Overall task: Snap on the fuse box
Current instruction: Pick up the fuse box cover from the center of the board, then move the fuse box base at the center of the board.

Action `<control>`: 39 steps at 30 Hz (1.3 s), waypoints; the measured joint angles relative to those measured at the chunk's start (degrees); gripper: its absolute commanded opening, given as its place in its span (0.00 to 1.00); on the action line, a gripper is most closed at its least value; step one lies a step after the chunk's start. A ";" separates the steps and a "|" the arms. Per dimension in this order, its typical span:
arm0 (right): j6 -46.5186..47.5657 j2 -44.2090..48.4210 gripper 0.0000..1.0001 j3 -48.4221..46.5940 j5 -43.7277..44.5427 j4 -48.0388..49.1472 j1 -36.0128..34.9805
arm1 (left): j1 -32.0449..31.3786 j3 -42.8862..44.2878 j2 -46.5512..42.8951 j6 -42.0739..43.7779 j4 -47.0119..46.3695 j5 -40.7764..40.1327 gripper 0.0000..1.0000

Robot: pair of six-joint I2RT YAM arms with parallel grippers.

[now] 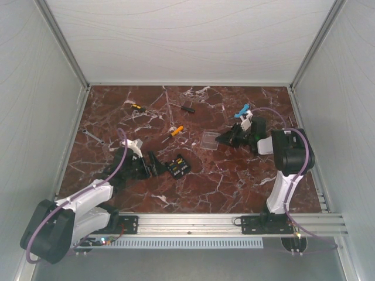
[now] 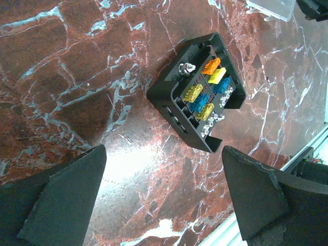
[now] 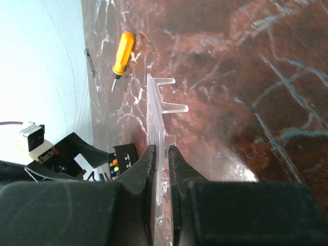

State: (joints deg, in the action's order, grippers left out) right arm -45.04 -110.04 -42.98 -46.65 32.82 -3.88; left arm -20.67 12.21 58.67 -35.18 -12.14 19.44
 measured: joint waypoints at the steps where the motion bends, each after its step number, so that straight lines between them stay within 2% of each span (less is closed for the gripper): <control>1: -0.07 0.00 0.00 -0.35 -0.63 0.52 -0.20 | 0.00 0.00 0.04 -0.07 0.00 0.07 0.94; 7: 1.22 0.98 0.00 -1.40 -2.60 0.15 -1.81 | 0.04 0.00 2.03 -1.77 -2.51 1.07 0.88; 11: 2.19 4.37 0.00 -1.44 -4.92 -2.12 -3.28 | 0.17 0.00 5.20 -4.15 -5.66 2.36 0.79; 21: 4.37 15.39 0.00 -0.87 -8.96 -7.06 -6.75 | 0.26 3.93 17.92 -8.24 -13.09 6.60 0.60; 34: 4.87 17.57 0.00 1.51 -12.13 -9.11 -12.13 | 0.15 14.01 34.36 -12.26 -20.98 16.35 0.57; 39: 3.76 17.51 0.00 2.16 -11.43 -8.76 -14.80 | 0.72 14.58 33.57 -13.29 -22.75 17.00 0.62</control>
State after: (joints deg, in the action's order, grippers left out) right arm -41.28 -92.53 -40.82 -58.08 24.05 -18.68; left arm -19.94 26.79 92.25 -48.47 -34.89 36.45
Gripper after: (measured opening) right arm 0.062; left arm 0.606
